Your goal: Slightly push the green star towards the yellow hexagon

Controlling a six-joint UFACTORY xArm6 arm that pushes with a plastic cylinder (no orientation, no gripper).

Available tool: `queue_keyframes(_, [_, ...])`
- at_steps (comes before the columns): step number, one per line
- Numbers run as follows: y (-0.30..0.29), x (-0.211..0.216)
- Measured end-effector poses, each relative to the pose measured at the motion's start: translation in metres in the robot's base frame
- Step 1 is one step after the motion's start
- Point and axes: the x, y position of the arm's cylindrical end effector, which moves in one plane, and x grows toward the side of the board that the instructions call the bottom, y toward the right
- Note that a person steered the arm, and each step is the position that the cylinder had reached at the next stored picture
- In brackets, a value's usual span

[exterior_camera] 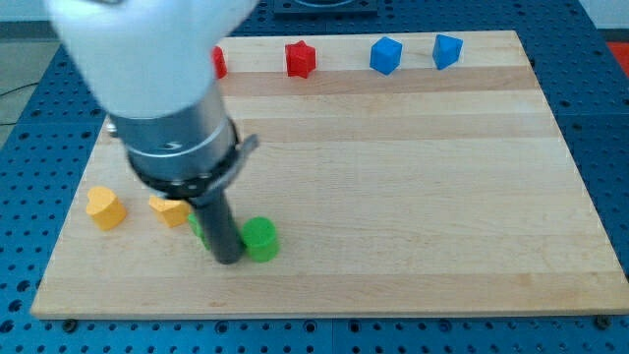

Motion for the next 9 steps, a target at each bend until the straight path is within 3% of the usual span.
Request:
queue_keyframes(2, [0.035, 0.006])
queue_keyframes(3, [0.079, 0.002])
queue_keyframes(4, [0.124, -0.029])
queue_keyframes(6, [-0.004, 0.049])
queue_keyframes(7, [-0.036, 0.013])
queue_keyframes(9, [-0.028, -0.002])
